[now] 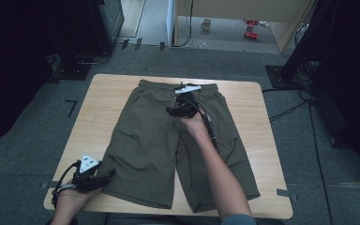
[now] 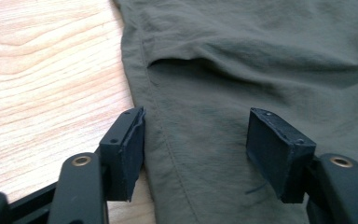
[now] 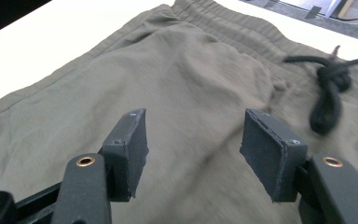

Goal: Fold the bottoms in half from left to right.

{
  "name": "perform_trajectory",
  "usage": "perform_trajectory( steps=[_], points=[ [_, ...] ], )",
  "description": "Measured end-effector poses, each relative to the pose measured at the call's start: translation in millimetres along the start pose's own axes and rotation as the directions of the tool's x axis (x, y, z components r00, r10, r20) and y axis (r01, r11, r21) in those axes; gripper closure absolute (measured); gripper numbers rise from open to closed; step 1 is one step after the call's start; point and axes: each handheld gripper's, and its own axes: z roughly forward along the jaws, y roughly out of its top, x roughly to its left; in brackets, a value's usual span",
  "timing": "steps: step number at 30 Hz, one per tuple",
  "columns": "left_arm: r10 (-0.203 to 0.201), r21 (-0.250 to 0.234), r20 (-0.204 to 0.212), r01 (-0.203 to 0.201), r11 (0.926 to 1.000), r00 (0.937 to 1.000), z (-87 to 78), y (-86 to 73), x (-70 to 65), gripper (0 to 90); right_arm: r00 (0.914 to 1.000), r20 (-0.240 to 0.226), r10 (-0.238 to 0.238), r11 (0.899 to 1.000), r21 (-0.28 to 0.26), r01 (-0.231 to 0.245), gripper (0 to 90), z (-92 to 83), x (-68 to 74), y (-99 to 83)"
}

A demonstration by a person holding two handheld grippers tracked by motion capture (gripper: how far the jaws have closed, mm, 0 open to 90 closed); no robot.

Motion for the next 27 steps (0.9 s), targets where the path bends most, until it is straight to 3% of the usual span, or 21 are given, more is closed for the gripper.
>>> perform_trajectory(
  steps=[6,9,15,27],
  points=[
    [-0.011,0.005,0.012,0.011,0.9999,0.9999,-2.2,0.0,0.3,45.8,1.0000,-0.009,0.002,1.000,0.009,-0.001,40.0,18.6,10.8,8.5],
    [-0.013,0.014,0.017,0.013,0.9998,0.9998,-3.9,0.0,-0.8,48.4,0.9999,-0.017,-0.003,1.000,-0.016,0.003,39.2,27.9,14.6,10.1],
    [-0.029,0.025,0.035,0.028,0.9993,0.9990,-6.2,-0.1,-2.1,55.2,0.9996,-0.028,0.000,1.000,0.002,0.000,37.0,45.3,23.2,14.7],
    [-0.018,0.029,0.051,0.016,0.9995,0.9985,-7.9,-1.8,-3.7,56.2,0.9995,-0.030,-0.010,0.999,0.035,0.011,31.0,84.5,44.1,29.9]
  ],
)
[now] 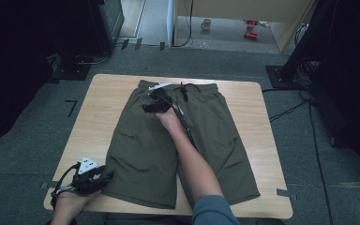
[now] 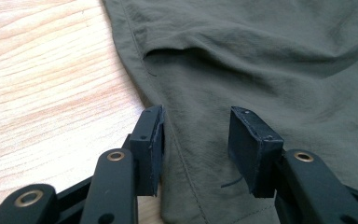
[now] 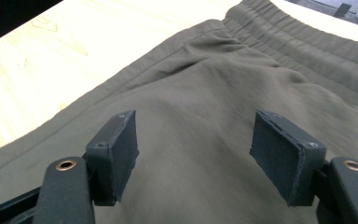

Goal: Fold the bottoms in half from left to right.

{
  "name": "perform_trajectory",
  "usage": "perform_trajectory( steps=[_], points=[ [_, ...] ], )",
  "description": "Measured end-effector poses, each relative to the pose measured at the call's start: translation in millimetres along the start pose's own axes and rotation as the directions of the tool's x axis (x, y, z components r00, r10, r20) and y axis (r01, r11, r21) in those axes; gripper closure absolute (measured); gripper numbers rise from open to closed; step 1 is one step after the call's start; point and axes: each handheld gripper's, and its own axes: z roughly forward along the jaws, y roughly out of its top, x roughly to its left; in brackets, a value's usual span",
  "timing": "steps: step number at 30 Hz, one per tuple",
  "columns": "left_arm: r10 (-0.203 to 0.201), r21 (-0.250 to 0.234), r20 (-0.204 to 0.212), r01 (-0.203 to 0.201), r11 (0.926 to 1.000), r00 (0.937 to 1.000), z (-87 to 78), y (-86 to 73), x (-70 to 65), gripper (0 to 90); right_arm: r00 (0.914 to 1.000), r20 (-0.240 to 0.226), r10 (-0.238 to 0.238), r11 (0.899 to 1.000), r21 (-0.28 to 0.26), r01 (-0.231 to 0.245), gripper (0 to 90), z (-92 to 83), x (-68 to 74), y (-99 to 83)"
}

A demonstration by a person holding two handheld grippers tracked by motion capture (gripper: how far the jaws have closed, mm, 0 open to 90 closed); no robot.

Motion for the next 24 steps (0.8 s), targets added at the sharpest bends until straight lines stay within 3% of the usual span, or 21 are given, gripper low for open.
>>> perform_trajectory(
  steps=[12,18,21,24],
  points=[
    [-0.006,-0.006,0.016,0.006,1.0000,0.9999,0.6,0.0,0.9,53.2,0.9996,0.025,-0.014,1.000,0.002,0.014,26.1,30.9,6.8,10.8],
    [0.015,-0.011,0.031,-0.015,0.9998,0.9994,1.8,0.0,1.4,48.5,0.9997,0.008,0.024,1.000,0.009,-0.024,22.0,47.9,5.3,12.3],
    [0.007,-0.009,0.035,-0.007,0.9999,0.9994,1.9,0.1,1.0,44.5,0.9984,0.040,0.040,0.999,0.014,-0.041,21.4,54.8,2.4,12.8],
    [0.012,-0.011,0.029,-0.012,0.9999,0.9995,2.2,-0.1,0.2,43.0,0.9985,0.040,0.038,0.999,-0.003,-0.038,18.7,54.7,-1.7,15.2]
  ],
)
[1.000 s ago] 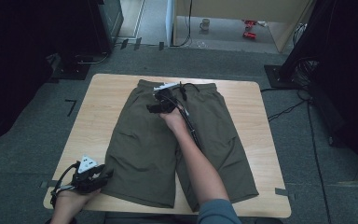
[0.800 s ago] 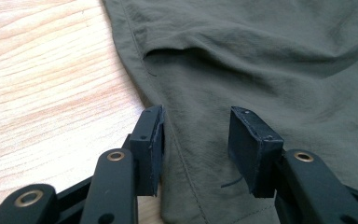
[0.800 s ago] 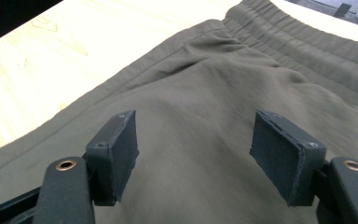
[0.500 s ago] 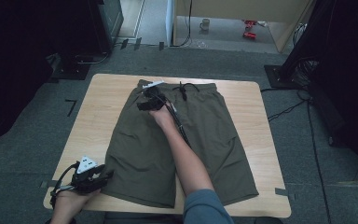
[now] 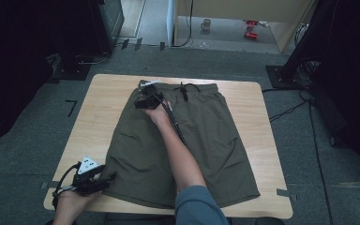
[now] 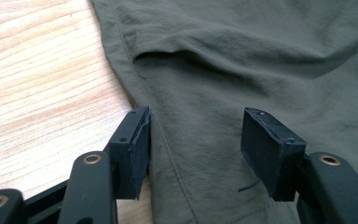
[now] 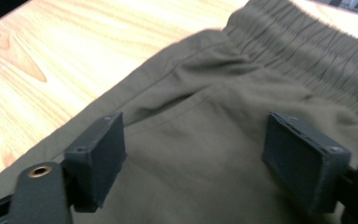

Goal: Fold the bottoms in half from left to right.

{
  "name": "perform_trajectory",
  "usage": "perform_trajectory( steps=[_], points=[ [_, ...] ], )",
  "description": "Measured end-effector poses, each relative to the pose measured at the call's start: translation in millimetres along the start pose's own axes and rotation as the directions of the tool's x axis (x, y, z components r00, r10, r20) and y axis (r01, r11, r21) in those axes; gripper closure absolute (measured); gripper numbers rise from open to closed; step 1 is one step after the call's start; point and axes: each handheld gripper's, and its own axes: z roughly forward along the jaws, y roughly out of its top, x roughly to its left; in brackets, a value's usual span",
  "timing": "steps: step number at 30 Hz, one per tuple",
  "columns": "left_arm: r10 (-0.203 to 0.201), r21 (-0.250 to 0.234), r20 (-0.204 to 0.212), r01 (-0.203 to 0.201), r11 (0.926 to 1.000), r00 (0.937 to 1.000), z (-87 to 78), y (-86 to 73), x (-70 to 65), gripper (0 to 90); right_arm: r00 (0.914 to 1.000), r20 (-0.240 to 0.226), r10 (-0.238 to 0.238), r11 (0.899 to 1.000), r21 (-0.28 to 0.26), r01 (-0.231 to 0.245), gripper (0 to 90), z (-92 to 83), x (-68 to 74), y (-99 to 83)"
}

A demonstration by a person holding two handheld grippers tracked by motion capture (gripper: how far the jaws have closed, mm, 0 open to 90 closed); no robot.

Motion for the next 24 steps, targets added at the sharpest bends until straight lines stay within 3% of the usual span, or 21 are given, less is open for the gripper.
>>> perform_trajectory(
  steps=[2,5,9,12,13,14,17,24],
  points=[
    [-0.010,-0.001,-0.004,0.010,1.0000,0.9999,0.4,0.5,0.0,42.6,0.9999,0.005,-0.014,1.000,-0.020,0.014,19.5,-0.1,-2.8,1.2],
    [-0.009,-0.001,-0.008,0.009,1.0000,0.9999,0.7,0.6,-0.5,42.4,0.9998,0.021,0.002,1.000,-0.005,-0.002,19.5,4.2,-5.8,3.7],
    [-0.012,0.000,-0.009,0.012,0.9999,0.9999,0.9,1.0,-0.8,42.3,0.9992,0.040,-0.006,1.000,-0.006,0.006,19.6,13.7,-1.3,6.5],
    [0.002,-0.002,-0.011,-0.002,1.0000,0.9999,1.2,0.5,-1.2,42.3,0.9981,0.054,0.030,0.999,0.018,-0.031,19.3,24.2,4.1,7.0],
    [0.010,-0.001,-0.014,-0.010,1.0000,0.9999,1.2,0.4,-1.5,42.3,0.9975,0.065,0.027,0.999,0.018,-0.028,17.1,27.6,6.9,6.6],
    [0.011,-0.001,-0.015,-0.011,0.9999,0.9998,1.3,0.4,-1.7,42.2,0.9944,0.104,-0.018,1.000,0.015,0.016,15.9,32.5,14.6,5.7],
    [0.003,-0.002,-0.014,-0.003,1.0000,0.9999,1.5,0.8,-1.2,42.4,0.9894,0.135,-0.052,0.999,0.014,0.051,14.7,35.7,20.3,4.2],
    [0.020,-0.007,-0.017,-0.020,0.9998,0.9996,1.9,0.7,-2.4,52.9,0.9865,0.163,-0.021,1.000,-0.014,0.024,23.4,35.6,21.3,3.2]
  ],
)
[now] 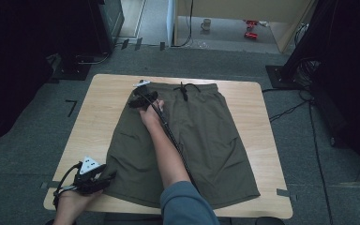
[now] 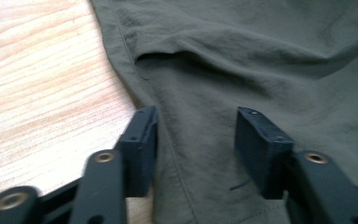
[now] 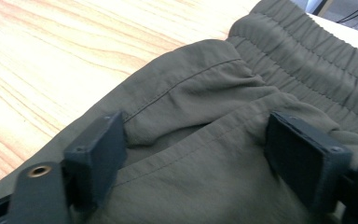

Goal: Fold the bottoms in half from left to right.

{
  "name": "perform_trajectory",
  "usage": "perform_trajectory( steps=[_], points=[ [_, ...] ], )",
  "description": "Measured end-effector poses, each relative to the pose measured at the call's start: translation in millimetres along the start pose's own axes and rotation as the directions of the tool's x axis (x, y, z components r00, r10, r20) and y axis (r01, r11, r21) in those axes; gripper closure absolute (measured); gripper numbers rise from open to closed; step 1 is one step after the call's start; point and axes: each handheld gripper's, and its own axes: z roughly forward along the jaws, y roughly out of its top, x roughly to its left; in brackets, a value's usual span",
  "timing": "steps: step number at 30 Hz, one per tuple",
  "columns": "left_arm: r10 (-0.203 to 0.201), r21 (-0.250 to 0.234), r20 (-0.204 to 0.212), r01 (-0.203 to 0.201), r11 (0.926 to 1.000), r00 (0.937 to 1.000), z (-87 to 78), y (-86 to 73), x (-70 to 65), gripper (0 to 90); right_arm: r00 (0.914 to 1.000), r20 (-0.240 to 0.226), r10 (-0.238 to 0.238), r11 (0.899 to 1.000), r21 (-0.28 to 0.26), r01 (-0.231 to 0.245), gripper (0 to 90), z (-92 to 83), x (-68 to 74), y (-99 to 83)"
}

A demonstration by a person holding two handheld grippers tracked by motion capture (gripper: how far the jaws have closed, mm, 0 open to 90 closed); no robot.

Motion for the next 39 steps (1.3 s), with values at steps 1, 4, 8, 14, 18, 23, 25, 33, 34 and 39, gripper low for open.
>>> perform_trajectory(
  steps=[1,4,8,14,18,23,25,33,34,39],
  points=[
    [-0.002,-0.001,0.001,0.002,1.0000,1.0000,0.1,0.1,-0.1,53.9,1.0000,0.001,0.000,1.000,-0.004,0.000,28.0,-0.9,-0.2,-0.5],
    [-0.008,-0.002,0.010,0.008,1.0000,0.9999,0.2,0.4,-0.8,59.5,1.0000,0.002,-0.001,1.000,-0.025,0.001,47.3,-4.4,-0.5,-2.8],
    [-0.005,0.002,0.024,0.005,1.0000,0.9997,1.3,1.6,-2.5,68.3,1.0000,-0.008,-0.005,0.999,-0.034,0.005,63.8,-7.9,-0.8,-5.5],
    [0.022,0.014,0.067,-0.023,0.9996,0.9975,3.9,3.6,-8.9,82.2,0.9990,-0.024,-0.038,0.999,-0.037,0.037,79.4,-14.2,-2.6,-11.1],
    [-0.018,0.049,0.098,0.014,0.9987,0.9950,3.8,7.5,-5.6,88.9,0.9977,-0.020,-0.064,0.998,-0.027,0.064,86.8,-18.3,-3.6,-13.3],
    [-0.044,0.043,0.137,0.039,0.9983,0.9895,-3.5,13.3,-4.0,89.9,0.9987,-0.041,-0.031,0.999,0.037,0.032,87.0,-23.1,-5.4,-5.3],
    [-0.044,0.015,0.143,0.043,0.9990,0.9887,-9.8,16.5,-3.9,90.0,0.9982,-0.059,-0.007,1.000,0.024,0.008,87.1,-28.9,-6.7,-1.1],
    [-0.061,-0.096,0.203,0.082,0.9920,0.9773,-31.2,38.6,-11.3,90.0,0.9969,-0.079,-0.004,1.000,-0.007,0.003,87.2,-48.3,-3.7,20.2],
    [-0.055,-0.099,0.209,0.077,0.9921,0.9764,-32.1,41.8,-13.6,90.0,0.9967,-0.081,-0.005,1.000,-0.013,0.004,87.1,-52.0,-4.4,22.7],
    [-0.010,-0.104,0.226,0.034,0.9941,0.9741,-31.1,54.6,-28.8,90.0,0.9934,-0.113,0.019,1.000,-0.005,-0.020,87.1,-70.8,-24.1,28.0]
  ],
)
